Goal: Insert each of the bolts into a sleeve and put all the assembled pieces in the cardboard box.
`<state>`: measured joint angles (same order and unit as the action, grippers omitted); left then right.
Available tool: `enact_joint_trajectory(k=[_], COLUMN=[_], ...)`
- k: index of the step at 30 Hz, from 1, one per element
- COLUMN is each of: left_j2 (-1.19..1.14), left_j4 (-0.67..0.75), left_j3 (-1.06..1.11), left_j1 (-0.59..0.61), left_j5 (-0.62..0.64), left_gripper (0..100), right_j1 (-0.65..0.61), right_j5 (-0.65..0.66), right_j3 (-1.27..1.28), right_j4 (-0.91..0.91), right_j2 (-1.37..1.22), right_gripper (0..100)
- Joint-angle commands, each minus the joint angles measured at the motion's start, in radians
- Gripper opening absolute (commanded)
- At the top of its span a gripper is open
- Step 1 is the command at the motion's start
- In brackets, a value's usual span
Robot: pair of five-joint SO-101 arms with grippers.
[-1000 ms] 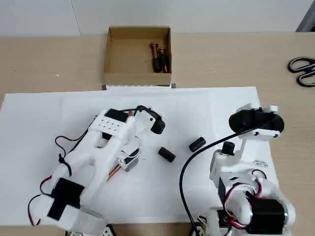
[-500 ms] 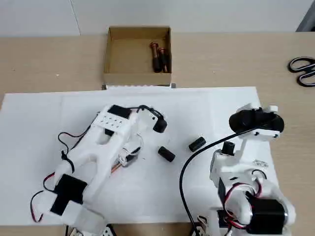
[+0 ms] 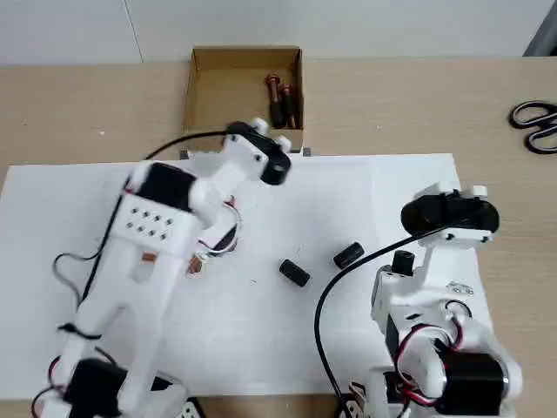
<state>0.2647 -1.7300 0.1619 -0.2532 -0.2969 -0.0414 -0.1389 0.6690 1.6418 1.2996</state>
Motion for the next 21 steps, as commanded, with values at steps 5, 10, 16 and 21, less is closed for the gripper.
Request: enact_joint_trajectory(k=[5,10,16,21], left_j2=[0.222,0.463,0.772,0.985], left_j4=[-0.021,0.068,0.325,0.387], left_j3=[-0.05,-0.031,0.179,0.36], left_j1=[0.1,0.152,0.189,0.183], left_j5=[0.025,0.025,0.029,0.282], left_gripper=[0,0,0,0], right_j1=[-0.073,-0.136,-0.136,-0.137], right_j5=[0.087,0.08,0.087,0.081], right_j3=[-0.104,-0.064,0.089,0.186], right_j4=[-0.031,-0.093,-0.237,-0.248], right_j2=[0.01,0.082,0.246,0.326], right_gripper=[0.4,0.4,0.3,0.3])
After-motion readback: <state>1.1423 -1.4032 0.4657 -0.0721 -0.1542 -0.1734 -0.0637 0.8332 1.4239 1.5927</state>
